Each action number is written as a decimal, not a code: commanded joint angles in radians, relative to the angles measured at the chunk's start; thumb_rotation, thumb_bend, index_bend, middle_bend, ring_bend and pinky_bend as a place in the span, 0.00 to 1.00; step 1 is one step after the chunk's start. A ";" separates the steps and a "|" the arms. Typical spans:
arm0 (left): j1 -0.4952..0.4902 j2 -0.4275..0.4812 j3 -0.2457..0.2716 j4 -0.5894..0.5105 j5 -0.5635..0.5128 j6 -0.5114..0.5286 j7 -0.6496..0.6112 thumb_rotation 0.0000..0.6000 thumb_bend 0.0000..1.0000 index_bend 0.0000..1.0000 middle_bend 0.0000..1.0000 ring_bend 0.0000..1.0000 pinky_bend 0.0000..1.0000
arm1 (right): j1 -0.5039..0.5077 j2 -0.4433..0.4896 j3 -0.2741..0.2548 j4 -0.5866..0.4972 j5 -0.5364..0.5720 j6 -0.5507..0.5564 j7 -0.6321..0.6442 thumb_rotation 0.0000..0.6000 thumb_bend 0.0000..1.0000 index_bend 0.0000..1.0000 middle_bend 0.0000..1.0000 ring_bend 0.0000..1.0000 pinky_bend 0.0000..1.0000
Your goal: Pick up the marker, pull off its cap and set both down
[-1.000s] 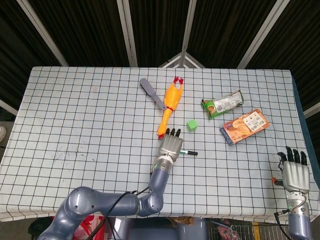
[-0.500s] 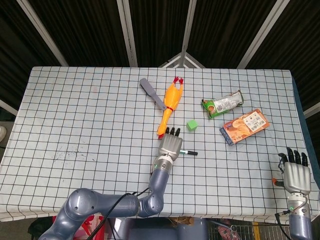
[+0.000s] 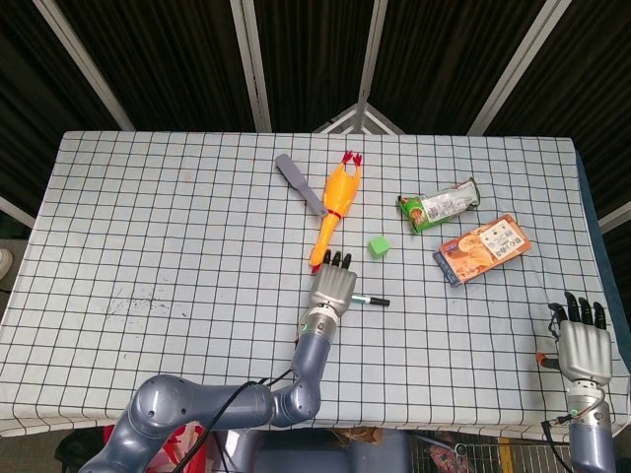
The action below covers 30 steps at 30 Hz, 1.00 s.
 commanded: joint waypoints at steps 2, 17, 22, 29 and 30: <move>0.002 -0.007 -0.006 0.009 0.018 -0.007 -0.008 1.00 0.48 0.47 0.04 0.00 0.00 | 0.002 -0.008 0.001 0.011 0.001 -0.007 0.001 1.00 0.08 0.27 0.10 0.06 0.00; 0.008 -0.030 -0.023 0.027 0.044 -0.001 0.012 1.00 0.49 0.49 0.06 0.00 0.00 | -0.001 -0.026 0.002 0.052 -0.003 -0.026 0.025 1.00 0.08 0.27 0.10 0.06 0.00; 0.017 -0.031 -0.025 0.019 0.049 0.012 0.024 1.00 0.50 0.50 0.07 0.00 0.00 | 0.002 -0.037 0.003 0.070 -0.009 -0.033 0.035 1.00 0.08 0.27 0.10 0.06 0.00; 0.024 -0.038 -0.030 0.032 0.049 0.001 0.035 1.00 0.50 0.51 0.07 0.00 0.00 | 0.002 -0.043 0.004 0.080 -0.013 -0.036 0.037 1.00 0.08 0.27 0.10 0.06 0.00; 0.024 -0.039 -0.029 0.035 0.052 0.000 0.035 1.00 0.50 0.51 0.07 0.00 0.00 | 0.002 -0.044 0.005 0.081 -0.013 -0.037 0.037 1.00 0.08 0.27 0.10 0.06 0.00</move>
